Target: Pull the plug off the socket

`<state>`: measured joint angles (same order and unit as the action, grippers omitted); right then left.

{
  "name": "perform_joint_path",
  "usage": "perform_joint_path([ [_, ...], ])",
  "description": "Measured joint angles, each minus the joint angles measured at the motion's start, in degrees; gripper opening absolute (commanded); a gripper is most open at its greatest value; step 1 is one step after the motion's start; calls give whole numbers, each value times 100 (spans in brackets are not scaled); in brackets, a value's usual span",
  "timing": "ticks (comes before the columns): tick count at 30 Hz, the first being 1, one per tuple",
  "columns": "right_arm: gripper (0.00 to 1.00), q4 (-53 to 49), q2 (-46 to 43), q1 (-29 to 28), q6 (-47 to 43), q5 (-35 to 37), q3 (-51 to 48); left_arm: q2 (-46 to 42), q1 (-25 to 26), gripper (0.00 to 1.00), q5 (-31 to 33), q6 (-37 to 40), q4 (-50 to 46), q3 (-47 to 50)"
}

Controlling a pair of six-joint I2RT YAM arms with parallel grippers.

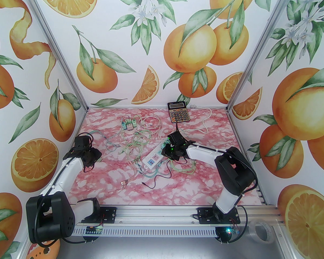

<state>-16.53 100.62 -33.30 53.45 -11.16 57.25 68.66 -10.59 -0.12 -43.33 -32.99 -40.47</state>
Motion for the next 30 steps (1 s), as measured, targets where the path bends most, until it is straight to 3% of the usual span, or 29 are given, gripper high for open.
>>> perform_joint_path([
  [5, 26, -4, 0, -7, -2, 22, 2, 2, -2, 36, 17, -17, 7, 0],
  [12, 27, -7, 0, -7, -2, 24, 2, 319, -55, 51, 13, 22, 37, 35],
  [16, 27, -9, 0, -9, -2, 24, 2, 367, -55, 52, 15, 28, 13, 83],
  [20, 28, -22, -2, -9, -17, 35, 2, 245, -55, 64, 20, 55, -74, 83],
  [23, 32, -120, -15, -20, -63, 94, 28, -52, -52, 71, 37, 131, -251, 17],
  [26, 40, -367, -52, -17, -192, 210, 98, -328, 20, 71, 103, 249, -372, -236],
  [30, 51, -852, -271, -17, -470, 387, 201, -492, 573, 71, 251, 535, -374, -787],
])
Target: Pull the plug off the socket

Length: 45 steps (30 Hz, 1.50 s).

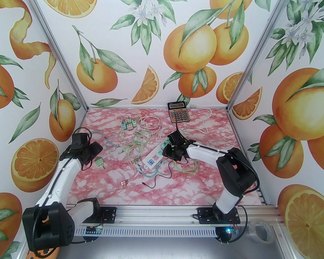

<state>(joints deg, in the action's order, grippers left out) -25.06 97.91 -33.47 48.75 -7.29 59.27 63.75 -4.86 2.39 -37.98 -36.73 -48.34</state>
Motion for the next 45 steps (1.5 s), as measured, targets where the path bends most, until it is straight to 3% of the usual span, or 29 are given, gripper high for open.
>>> perform_joint_path([
  [6, 51, -407, -579, 24, -584, 179, 476, 149, 1263, 70, 98, 485, 264, -560],
  [13, 51, -621, -1003, 223, -1143, 293, 739, 911, 2671, 67, -42, 1119, 772, -835],
  [23, 48, -691, -1303, 813, -1095, 284, 328, 2306, 4022, 59, -413, 2347, 986, -1550],
  [30, 48, -682, -1370, 732, -911, 240, 142, 3082, 4124, 58, -479, 2664, 970, -1681],
  [35, 48, -638, -1300, 330, -654, 245, 151, 3340, 4113, 55, -516, 2728, 940, -1679],
  [41, 49, -588, -542, -212, -293, 249, 470, 3414, 3932, 53, -793, 2583, 1008, -1421],
  [45, 49, -625, -9, -251, -74, 356, 778, 3438, 3827, 53, -1132, 2387, 1150, -1163],
])
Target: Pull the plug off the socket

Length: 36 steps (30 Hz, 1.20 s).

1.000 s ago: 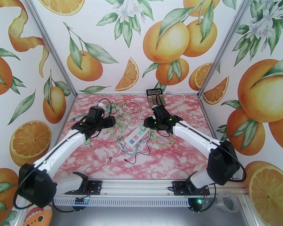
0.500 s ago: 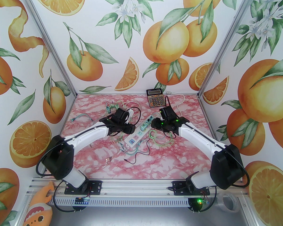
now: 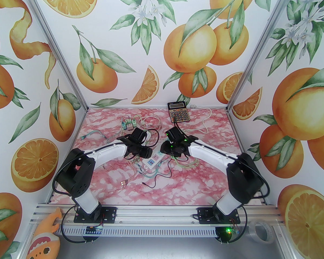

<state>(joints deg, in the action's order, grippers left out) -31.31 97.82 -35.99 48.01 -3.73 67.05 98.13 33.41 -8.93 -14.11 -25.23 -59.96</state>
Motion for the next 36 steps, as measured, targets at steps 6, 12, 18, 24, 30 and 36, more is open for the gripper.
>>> perform_joint_path([
  [6, 50, -262, 601, 20, 133, 278, 686, 127, 44, 52, -601, -273, 291, 225],
  [12, 51, -503, 918, 109, 131, 525, 1102, 168, 282, 52, -909, -496, 503, 245],
  [18, 48, -739, 1252, 254, 127, 715, 1399, 168, 378, 49, -1069, -632, 640, 245],
  [24, 39, -968, 1515, 225, 122, 859, 1690, 280, 374, 43, -1054, -656, 713, 243],
  [30, 27, -1180, 1580, 149, 229, 1027, 1845, 448, 376, 35, -1113, -638, 726, 168],
  [36, 25, -1360, 1670, 144, 275, 1054, 2006, 522, 387, 30, -1099, -629, 632, 33],
])
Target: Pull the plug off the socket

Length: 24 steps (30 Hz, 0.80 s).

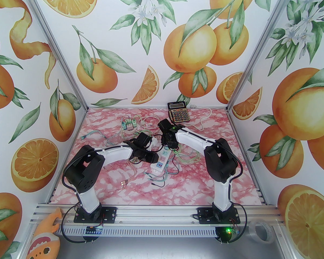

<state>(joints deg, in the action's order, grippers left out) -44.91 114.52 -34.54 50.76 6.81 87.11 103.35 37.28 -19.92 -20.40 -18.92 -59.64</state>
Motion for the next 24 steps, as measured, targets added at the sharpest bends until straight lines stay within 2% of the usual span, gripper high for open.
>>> perform_joint_path([
  [5, 23, -348, 201, 0, 4, -7, 356, 9, 24, 32, 46, -57, -7, -26],
  [14, 23, -787, 474, 31, -323, -59, 857, 52, -35, 54, -120, -251, 111, -59],
  [24, 24, -1071, 577, 313, -1335, -238, 1064, -271, -522, 54, -632, -474, 393, -352],
])
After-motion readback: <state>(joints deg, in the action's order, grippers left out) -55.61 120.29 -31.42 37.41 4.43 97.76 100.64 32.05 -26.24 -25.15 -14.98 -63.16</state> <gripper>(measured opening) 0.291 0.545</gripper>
